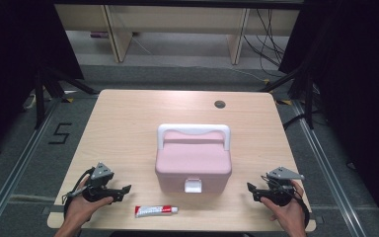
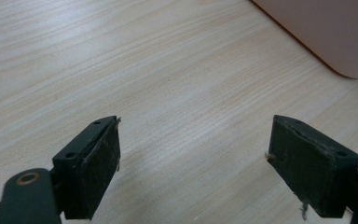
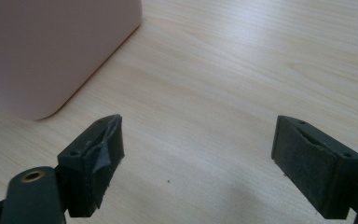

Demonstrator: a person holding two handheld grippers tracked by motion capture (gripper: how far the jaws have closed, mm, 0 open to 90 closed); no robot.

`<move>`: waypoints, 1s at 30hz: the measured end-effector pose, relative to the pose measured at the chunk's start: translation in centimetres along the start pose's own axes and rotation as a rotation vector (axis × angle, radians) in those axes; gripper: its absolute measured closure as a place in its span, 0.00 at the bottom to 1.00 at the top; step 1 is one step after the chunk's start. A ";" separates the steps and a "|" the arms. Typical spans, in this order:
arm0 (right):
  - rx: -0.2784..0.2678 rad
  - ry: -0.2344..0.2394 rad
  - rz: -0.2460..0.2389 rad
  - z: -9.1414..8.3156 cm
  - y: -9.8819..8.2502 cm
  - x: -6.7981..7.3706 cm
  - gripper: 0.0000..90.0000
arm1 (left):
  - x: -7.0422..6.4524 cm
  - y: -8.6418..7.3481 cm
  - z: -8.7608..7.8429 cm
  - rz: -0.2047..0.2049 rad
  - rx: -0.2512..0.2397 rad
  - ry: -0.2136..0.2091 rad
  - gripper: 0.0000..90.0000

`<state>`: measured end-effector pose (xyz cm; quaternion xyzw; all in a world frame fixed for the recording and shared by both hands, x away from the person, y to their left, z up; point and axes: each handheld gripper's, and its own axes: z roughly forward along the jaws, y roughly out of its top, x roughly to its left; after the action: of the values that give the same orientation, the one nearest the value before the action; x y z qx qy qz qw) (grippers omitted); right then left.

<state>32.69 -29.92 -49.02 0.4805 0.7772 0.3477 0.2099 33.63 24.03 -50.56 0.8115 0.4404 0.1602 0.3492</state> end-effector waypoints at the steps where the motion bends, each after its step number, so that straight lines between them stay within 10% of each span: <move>1: -0.021 -0.004 -0.044 0.2 -0.1 -0.3 0.20 | 0.0 0.0 0.0 -0.008 -0.006 0.000 0.18; 8: 0.005 0.008 0.042 -0.1 -0.1 0.2 0.20 | 0.0 0.0 0.0 -0.003 -0.001 -0.004 0.18; 30: -0.046 0.011 0.031 -0.2 0.1 0.0 0.19 | -0.1 0.1 -0.1 -0.043 -0.020 -0.008 0.18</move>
<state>32.61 -29.98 -48.77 0.4856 0.7626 0.3713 0.2115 33.58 23.98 -50.44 0.7989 0.4547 0.1540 0.3625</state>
